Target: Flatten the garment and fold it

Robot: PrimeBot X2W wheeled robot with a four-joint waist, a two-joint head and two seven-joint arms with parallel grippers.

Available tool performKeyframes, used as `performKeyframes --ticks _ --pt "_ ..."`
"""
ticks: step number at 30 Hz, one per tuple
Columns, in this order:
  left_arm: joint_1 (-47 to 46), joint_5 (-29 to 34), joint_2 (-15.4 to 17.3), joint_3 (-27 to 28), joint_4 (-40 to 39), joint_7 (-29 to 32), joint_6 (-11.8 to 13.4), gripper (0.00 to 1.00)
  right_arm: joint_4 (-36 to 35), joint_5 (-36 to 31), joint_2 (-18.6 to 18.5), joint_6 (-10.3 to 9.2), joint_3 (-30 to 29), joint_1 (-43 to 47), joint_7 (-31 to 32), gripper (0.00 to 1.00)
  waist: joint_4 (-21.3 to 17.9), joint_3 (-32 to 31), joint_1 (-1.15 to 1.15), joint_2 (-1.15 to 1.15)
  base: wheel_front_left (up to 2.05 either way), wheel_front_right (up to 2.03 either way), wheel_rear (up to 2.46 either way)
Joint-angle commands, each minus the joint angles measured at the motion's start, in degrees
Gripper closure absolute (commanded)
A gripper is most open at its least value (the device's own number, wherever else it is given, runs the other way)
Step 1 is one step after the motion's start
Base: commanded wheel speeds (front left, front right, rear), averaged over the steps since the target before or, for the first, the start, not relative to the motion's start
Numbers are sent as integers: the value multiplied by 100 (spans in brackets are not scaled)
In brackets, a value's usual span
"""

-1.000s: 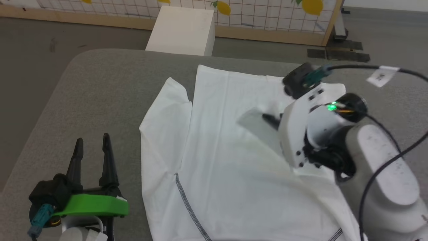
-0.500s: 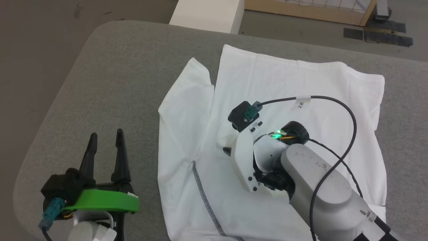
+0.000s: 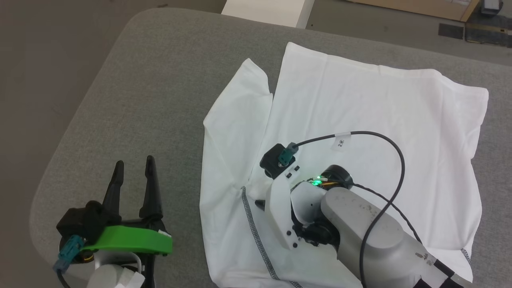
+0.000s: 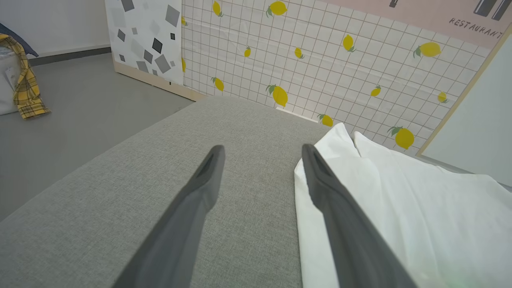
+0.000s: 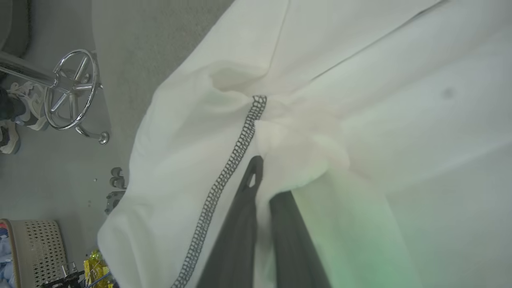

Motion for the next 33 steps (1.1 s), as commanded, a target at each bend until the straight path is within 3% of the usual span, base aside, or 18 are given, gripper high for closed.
performKeyframes --ticks 1,9,15,21,26,33 --pt "-68 -25 -24 -4 13 -27 24 0 -25 100 6 -9 69 -128 -106 0 -44 -43 0 55 0 0 0" --pt "-11 58 -24 118 70 -27 -11 0 -444 763 7 -9 167 -441 -454 0 -332 -295 0 55 0 0 0" --pt "97 145 -12 248 91 -27 -44 0 -840 950 -142 -9 -406 -553 -834 0 -608 -606 0 55 0 0 0" --pt "251 170 47 317 154 -27 -52 0 -1211 641 -662 -9 -1614 -235 -1577 0 -930 -909 0 55 0 0 0" --pt "311 149 63 307 204 -2 -26 0 -1534 106 -1028 -9 -2840 532 -2027 0 -1141 -1029 0 55 0 0 0" --pt "338 98 55 269 246 90 61 0 -2043 -436 -957 -9 -4659 1895 -2072 0 -1351 -1060 0 55 0 0 0"
